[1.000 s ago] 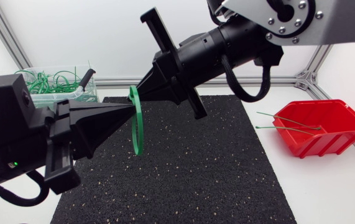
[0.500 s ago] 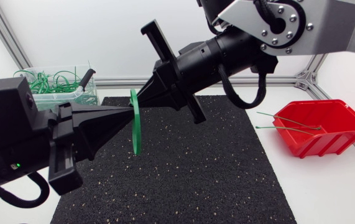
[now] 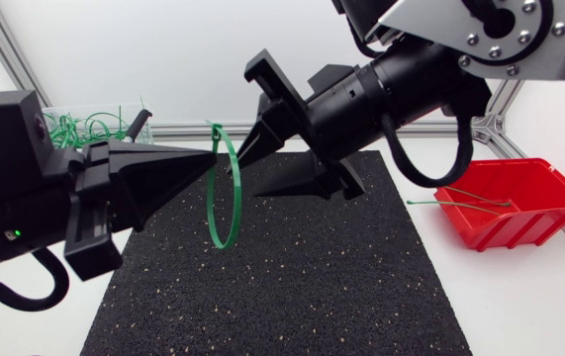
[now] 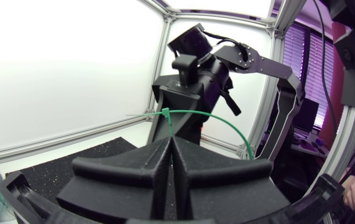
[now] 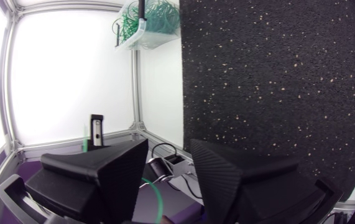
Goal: Take a green cable tie from the red box, thread the tail through the head to close it, then place it in the transparent bin on the left.
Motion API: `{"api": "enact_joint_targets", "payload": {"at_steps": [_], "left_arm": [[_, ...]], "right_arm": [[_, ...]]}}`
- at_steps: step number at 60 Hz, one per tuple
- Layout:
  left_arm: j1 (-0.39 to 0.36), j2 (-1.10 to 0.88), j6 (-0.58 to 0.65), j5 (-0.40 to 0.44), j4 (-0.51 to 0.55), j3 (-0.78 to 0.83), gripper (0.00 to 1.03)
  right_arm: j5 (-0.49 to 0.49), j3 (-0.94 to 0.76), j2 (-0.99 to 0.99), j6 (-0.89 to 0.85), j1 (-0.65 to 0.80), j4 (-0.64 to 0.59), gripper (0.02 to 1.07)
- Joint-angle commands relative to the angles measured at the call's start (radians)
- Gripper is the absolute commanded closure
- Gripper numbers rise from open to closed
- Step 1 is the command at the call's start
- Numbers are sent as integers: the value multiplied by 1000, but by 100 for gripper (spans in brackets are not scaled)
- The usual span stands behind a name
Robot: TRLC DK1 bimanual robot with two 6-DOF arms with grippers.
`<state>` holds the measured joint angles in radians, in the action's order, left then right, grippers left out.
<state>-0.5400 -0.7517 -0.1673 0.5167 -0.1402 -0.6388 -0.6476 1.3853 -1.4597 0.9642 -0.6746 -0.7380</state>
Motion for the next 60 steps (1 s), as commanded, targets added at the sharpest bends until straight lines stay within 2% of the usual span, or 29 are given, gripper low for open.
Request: {"api": "enact_joint_targets", "payload": {"at_steps": [1,4,9,13,17,21,26,33,38,42,49,53,60], "left_arm": [[17,-49,51,-18,65,-93,100],[14,-77,81,-41,134,-127,100],[14,-104,111,-83,189,-153,100],[32,-106,124,-92,228,-171,100],[92,-106,144,-99,292,-216,100],[143,-104,167,-103,350,-260,100],[221,-117,213,-121,433,-329,100],[368,-179,296,-179,550,-470,100],[485,-239,330,-187,562,-552,100],[607,-333,357,-187,582,-662,100],[735,-463,373,-187,573,-800,100],[778,-531,380,-195,564,-857,100],[792,-663,408,-294,518,-918,100]], "right_arm": [[42,-9,6,-107,15,-57,16],[89,-15,6,-142,24,-77,15],[132,-25,7,-176,50,-98,15],[187,-29,9,-220,66,-112,9],[282,-42,21,-262,86,-113,9],[310,-54,36,-275,112,-115,9],[391,-75,62,-317,129,-116,8],[459,-103,99,-351,159,-116,8],[546,-121,128,-384,161,-106,7],[628,-144,154,-423,161,-75,7],[701,-167,183,-463,162,-64,7],[726,-184,203,-481,162,-54,7],[743,-209,233,-495,162,-54,7]]}}
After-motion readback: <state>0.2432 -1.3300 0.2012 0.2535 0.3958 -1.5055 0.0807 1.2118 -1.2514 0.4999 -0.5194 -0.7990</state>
